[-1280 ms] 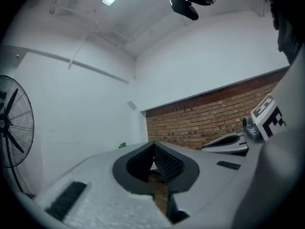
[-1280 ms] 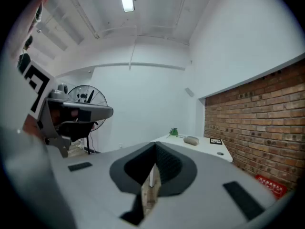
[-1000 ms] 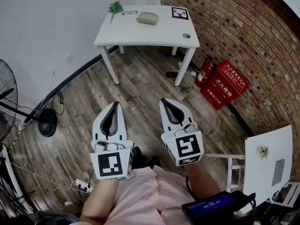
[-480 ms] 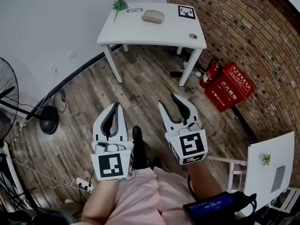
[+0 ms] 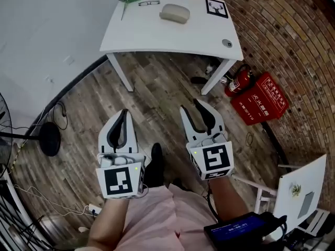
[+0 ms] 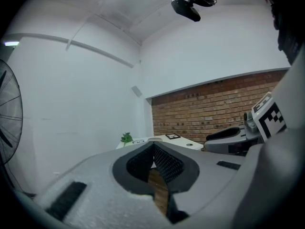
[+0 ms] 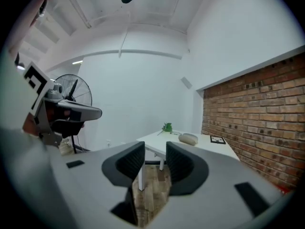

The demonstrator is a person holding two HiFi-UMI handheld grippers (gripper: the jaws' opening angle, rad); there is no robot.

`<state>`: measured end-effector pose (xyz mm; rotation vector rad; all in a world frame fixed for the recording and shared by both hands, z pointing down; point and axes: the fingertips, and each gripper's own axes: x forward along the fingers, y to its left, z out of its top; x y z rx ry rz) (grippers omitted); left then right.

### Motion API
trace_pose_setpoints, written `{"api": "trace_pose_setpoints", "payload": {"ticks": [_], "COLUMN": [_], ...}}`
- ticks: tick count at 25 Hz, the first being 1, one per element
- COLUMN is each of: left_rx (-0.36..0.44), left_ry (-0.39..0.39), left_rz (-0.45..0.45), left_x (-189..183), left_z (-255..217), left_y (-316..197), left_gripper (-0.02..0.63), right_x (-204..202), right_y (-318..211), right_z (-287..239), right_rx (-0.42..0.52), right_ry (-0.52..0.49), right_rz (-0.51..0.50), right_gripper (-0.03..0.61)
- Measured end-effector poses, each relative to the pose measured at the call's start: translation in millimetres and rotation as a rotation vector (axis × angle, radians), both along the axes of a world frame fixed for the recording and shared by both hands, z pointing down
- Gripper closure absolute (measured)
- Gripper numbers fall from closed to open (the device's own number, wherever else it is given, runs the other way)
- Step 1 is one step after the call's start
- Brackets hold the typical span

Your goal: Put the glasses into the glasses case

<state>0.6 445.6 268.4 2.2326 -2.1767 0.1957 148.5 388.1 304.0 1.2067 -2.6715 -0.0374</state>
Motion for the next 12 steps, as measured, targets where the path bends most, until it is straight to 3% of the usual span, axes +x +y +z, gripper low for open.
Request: {"api": "trace_pose_setpoints", "payload": {"ticks": [12], "left_rx": [0.098], "left_ry": [-0.024], "left_rz": [0.049], "left_x": [-70], "left_z": [-46], "left_y": [-120], "left_gripper": [0.605], "right_x": [-62], "right_y": [-112], "right_z": [-53], "right_rx": [0.109], "right_ry": [-0.024], "right_rz": [0.060], "right_gripper": [0.446]}}
